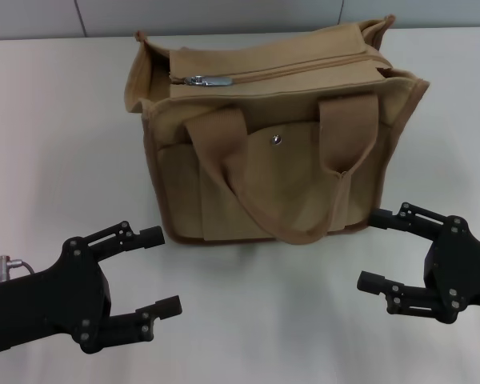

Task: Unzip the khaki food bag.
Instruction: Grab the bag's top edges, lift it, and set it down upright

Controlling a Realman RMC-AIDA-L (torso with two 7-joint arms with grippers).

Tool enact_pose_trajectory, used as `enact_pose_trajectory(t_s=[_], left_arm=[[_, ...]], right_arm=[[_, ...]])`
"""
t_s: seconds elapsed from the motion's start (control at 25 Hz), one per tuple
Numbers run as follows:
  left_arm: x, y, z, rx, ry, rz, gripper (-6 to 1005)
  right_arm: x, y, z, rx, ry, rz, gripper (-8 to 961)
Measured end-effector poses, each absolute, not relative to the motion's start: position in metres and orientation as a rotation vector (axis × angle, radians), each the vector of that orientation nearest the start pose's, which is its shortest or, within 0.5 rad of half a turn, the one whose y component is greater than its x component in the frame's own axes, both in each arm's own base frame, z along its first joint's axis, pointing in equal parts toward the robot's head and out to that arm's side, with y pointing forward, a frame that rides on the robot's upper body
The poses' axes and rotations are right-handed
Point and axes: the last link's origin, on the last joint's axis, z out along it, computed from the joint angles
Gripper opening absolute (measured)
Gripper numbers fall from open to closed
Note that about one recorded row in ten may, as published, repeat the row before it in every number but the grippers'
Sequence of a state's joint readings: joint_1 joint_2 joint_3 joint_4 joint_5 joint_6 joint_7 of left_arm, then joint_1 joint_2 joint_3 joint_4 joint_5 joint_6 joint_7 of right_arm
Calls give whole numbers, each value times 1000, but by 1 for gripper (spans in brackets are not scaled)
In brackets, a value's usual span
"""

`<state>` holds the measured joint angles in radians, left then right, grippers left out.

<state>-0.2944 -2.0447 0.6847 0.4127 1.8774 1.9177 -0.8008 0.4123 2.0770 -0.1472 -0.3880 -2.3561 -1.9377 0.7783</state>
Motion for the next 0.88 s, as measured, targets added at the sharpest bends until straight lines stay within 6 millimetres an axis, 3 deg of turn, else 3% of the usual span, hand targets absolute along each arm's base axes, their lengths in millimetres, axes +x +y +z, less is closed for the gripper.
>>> enact_pose_trajectory(t_s=[0.48, 0.72, 0.88], left_arm=[[-297, 214, -5, -2675, -231, -1122, 813], [-310, 219, 4, -2455, -234, -1069, 812], [-310, 232, -3, -2377, -308, -1065, 812]], right_arm=[[297, 227, -9, -2659, 303, 1083, 810], [297, 228, -9, -2658, 302, 1082, 809], [297, 229, -9, -2658, 299, 1080, 808]])
